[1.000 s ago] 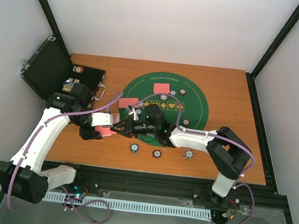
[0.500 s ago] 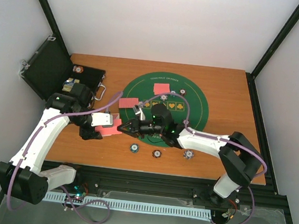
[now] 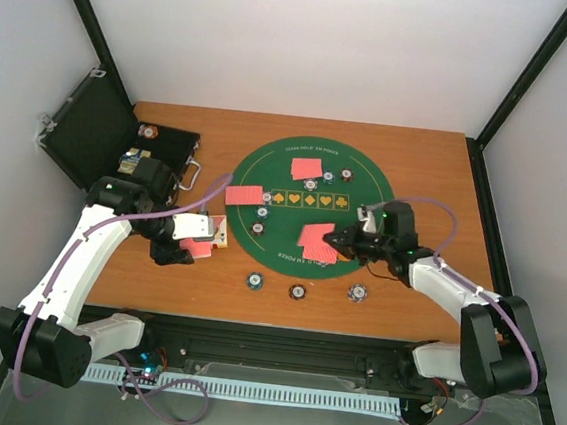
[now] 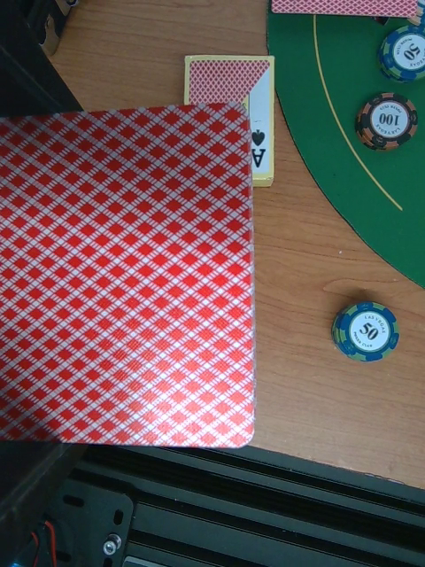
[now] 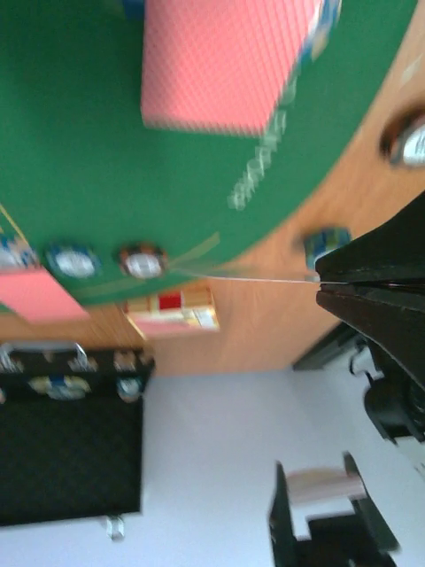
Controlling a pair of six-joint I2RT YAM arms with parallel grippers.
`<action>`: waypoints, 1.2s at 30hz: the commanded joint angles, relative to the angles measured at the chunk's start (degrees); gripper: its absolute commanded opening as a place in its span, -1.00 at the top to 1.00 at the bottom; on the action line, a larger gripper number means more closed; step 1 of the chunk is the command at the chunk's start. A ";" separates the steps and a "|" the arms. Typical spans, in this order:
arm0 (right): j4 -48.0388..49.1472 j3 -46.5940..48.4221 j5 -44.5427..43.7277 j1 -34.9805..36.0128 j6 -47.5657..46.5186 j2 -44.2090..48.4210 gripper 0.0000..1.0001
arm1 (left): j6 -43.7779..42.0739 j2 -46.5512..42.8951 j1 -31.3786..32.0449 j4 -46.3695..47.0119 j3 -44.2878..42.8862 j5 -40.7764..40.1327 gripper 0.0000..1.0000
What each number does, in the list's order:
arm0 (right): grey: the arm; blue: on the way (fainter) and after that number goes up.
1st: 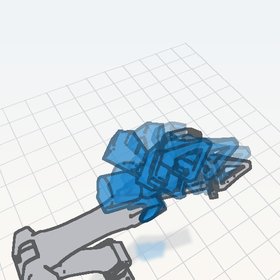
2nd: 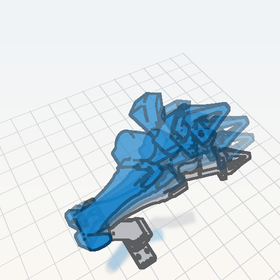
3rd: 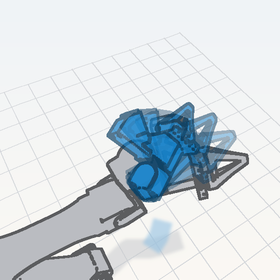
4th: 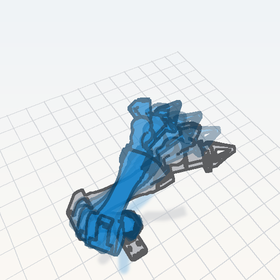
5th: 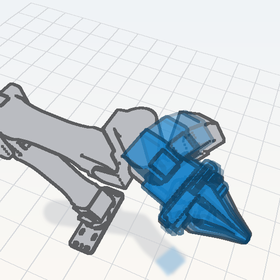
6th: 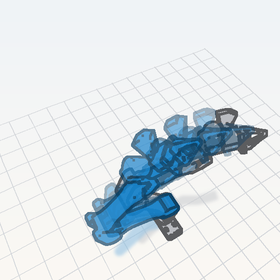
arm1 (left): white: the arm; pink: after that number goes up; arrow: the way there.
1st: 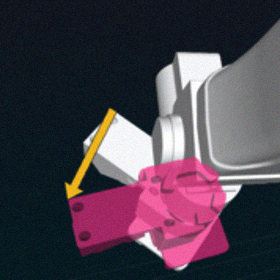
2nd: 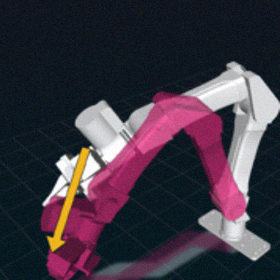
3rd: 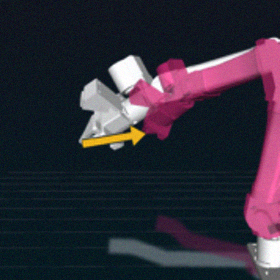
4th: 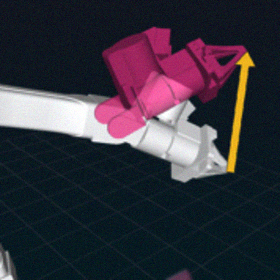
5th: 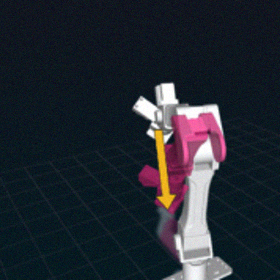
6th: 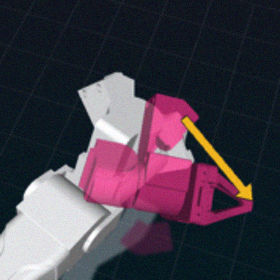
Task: Distribute texas hold em gaming equipment
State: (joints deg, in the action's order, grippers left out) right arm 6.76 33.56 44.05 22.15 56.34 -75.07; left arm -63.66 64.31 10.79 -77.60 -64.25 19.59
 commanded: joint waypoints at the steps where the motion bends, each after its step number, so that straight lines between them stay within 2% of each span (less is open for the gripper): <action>1: -12.68 -0.96 3.68 -7.88 -12.47 -0.64 0.94 | -0.75 -0.24 0.12 0.66 -1.24 0.81 0.96; 4: -15.21 0.01 3.74 -11.79 -15.88 -3.84 0.94 | -0.68 -0.11 0.12 0.56 -1.39 0.87 0.96; 10: -16.19 2.89 2.00 -12.29 -18.07 -9.13 0.94 | -0.75 -0.32 0.11 0.44 -1.58 0.37 0.96; 13: -19.91 5.12 -1.42 -12.29 -20.17 -11.26 0.93 | -0.97 -0.47 0.11 0.46 -1.45 0.26 0.96; 19: -28.59 8.63 -10.41 -12.30 -23.06 -9.18 0.39 | -0.94 -0.33 0.11 0.43 -1.32 0.50 0.96; 25: -33.02 11.00 -15.49 -11.23 -21.56 -2.29 0.18 | -1.12 -0.42 0.12 0.29 -1.39 0.99 0.96; 28: -29.82 10.63 -11.74 -7.77 -17.99 1.21 -0.01 | -1.04 -0.33 0.11 0.21 -1.49 1.19 0.96; 32: -18.18 9.08 -7.07 2.65 -7.77 3.31 -0.39 | -0.81 -0.38 0.11 0.28 -1.65 1.66 0.95; 36: -4.95 9.79 -7.43 13.37 1.15 0.81 -0.55 | -0.56 -0.46 0.11 0.29 -1.76 2.01 0.95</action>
State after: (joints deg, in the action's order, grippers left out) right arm -12.62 43.16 35.07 27.66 46.70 -72.79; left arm -63.68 64.31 10.79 -77.58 -64.25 19.77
